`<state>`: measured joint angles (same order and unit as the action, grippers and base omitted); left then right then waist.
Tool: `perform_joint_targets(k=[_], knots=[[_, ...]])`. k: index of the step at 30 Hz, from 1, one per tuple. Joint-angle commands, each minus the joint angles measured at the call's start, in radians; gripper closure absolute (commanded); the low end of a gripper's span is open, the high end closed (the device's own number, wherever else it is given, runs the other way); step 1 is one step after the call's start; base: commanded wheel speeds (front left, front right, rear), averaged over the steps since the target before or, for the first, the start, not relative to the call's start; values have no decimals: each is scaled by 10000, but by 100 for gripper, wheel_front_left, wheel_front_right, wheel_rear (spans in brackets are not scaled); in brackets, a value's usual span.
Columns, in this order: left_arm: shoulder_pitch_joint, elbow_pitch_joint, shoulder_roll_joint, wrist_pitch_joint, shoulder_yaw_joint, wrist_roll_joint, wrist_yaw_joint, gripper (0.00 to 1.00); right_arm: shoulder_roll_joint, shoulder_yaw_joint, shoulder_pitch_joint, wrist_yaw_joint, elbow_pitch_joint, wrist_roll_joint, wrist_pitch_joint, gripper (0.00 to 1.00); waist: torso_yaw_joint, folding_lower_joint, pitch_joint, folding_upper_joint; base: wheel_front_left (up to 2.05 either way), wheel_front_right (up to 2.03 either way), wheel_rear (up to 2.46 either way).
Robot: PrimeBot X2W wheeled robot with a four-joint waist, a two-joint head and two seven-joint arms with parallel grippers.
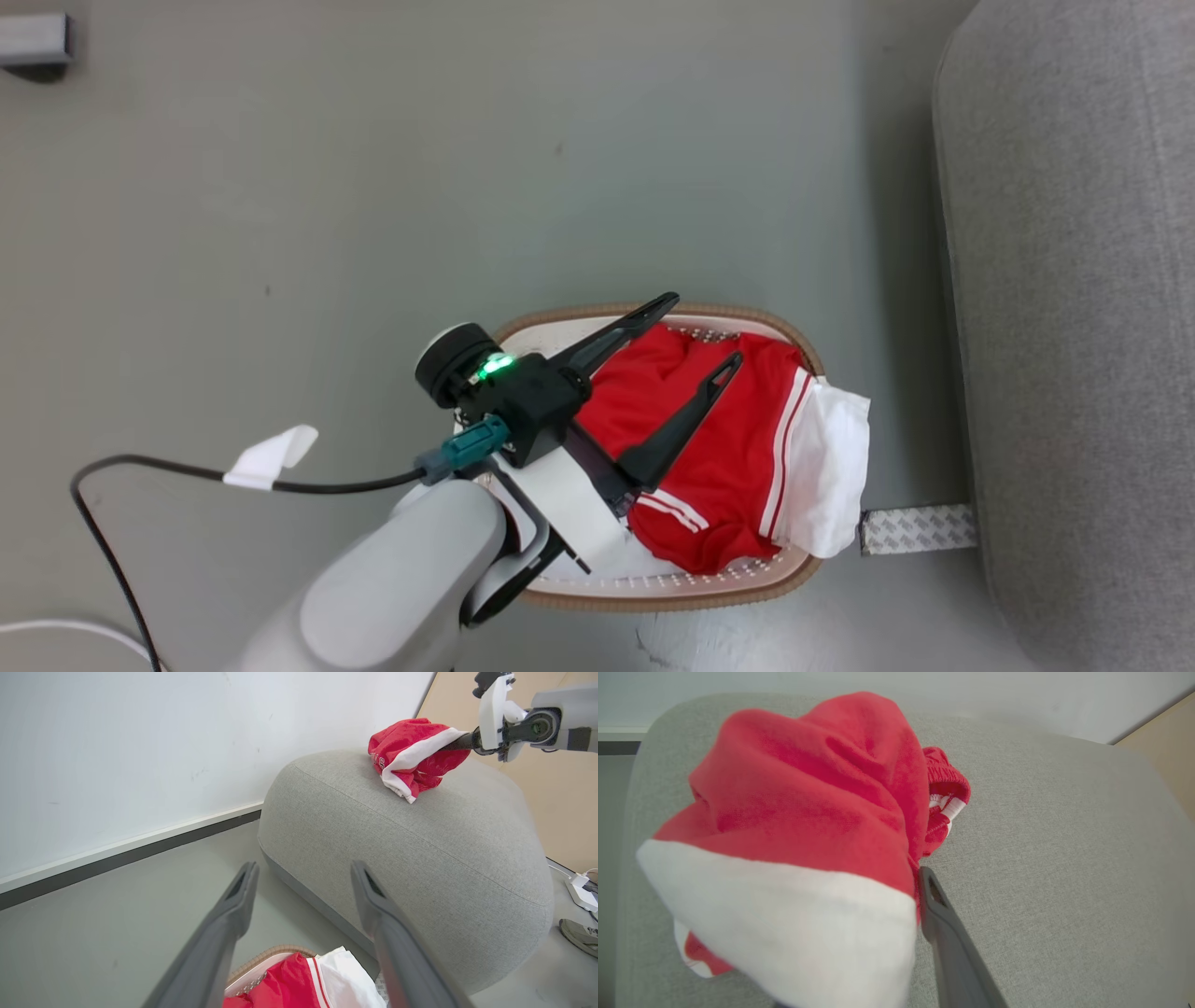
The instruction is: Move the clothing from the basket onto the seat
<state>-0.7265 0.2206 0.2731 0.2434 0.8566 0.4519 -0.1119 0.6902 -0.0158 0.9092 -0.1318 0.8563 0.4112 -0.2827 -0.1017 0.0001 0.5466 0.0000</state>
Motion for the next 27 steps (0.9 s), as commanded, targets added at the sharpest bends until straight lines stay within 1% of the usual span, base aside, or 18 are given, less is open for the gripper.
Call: perform_joint_targets(k=[1,5,7,11,12,16,21,25,27], knots=[[157,74,51,46,-14,80,49,0,-34,-119,-244,22,51,68,-124,0,-46,-1,-188,0,0,0,0],[359,260,-14,116,-22,163,82,0,-122,-716,-583,22,-190,266,-675,0,-166,-1,-800,0,0,0,0],[514,370,-64,125,-32,228,129,0,-168,-1112,-884,22,-391,538,-1115,0,-245,-1,-1213,0,0,0,0],[881,556,-184,171,-130,404,234,0,163,-1917,-1364,22,-1269,1042,-1810,0,-354,-1,-2139,0,0,0,0],[881,556,-184,171,-130,404,234,0,163,-1917,-1364,22,-1269,1042,-1810,0,-354,-1,-2139,0,0,0,0],[1317,726,-229,214,-350,528,403,0,503,-2413,-1912,23,-2198,1468,-2077,0,-396,-1,-3105,0,0,0,0],[1914,803,-231,205,-835,800,699,0,841,-2556,-2476,22,-3300,1994,-1804,0,-276,-1,-4204,0,0,0,0],[2420,670,-146,206,-1470,992,1003,0,824,-2363,-3056,22,-4056,2450,-1050,0,-57,-1,-4881,0,0,0,0],[2808,621,-35,207,-1928,1095,1166,0,757,-2459,-3400,22,-4398,2331,-624,0,-15,-1,-5235,0,0,0,0]])
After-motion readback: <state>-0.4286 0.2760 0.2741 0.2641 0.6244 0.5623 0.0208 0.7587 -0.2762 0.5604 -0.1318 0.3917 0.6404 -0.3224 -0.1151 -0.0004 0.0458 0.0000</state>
